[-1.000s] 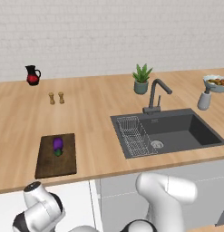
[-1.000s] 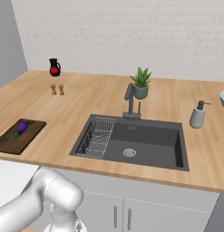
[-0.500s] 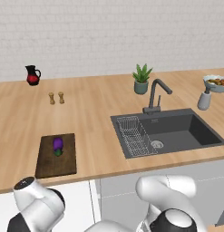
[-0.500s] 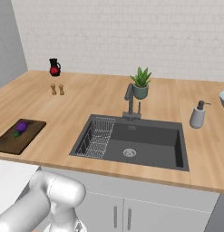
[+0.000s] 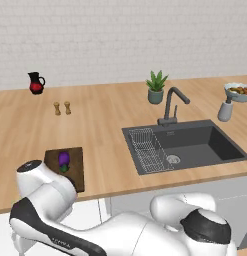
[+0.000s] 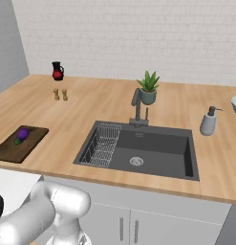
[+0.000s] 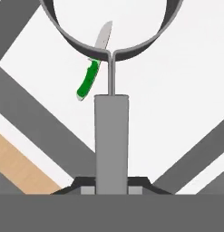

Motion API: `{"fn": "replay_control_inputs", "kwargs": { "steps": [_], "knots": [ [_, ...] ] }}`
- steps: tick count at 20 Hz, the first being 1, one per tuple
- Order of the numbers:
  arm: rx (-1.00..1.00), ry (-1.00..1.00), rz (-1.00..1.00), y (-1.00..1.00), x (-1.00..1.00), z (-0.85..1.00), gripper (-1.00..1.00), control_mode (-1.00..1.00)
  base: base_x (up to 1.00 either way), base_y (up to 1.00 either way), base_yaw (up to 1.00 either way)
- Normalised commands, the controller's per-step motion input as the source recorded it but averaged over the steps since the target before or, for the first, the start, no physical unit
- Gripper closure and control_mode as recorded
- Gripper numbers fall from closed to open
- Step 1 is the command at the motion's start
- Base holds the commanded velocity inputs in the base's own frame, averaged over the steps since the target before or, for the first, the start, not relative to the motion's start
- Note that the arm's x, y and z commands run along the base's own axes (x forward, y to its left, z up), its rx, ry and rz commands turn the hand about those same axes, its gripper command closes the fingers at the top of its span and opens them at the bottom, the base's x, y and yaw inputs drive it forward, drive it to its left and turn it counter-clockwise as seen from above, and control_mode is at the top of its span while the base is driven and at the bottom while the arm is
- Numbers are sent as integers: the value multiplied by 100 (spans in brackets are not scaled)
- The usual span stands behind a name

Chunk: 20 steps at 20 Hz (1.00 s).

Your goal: Place the appropriate cutting tool for cutting the eggplant skin on the cutting board.

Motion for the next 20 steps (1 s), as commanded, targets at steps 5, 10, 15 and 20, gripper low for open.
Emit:
{"fn": "replay_control_inputs", "kwargs": {
  "steps": [5, 10, 15, 20],
  "knots": [
    [0, 0, -7, 0, 97, 68, 100, -100, 0, 0, 0],
    [0, 0, -9, 0, 100, 2, 100, -100, 0, 0, 0],
    [0, 0, -4, 0, 100, -12, 100, -100, 0, 0, 0],
    [0, 0, 0, 0, 92, -33, 100, -100, 0, 0, 0]
  ]
}}
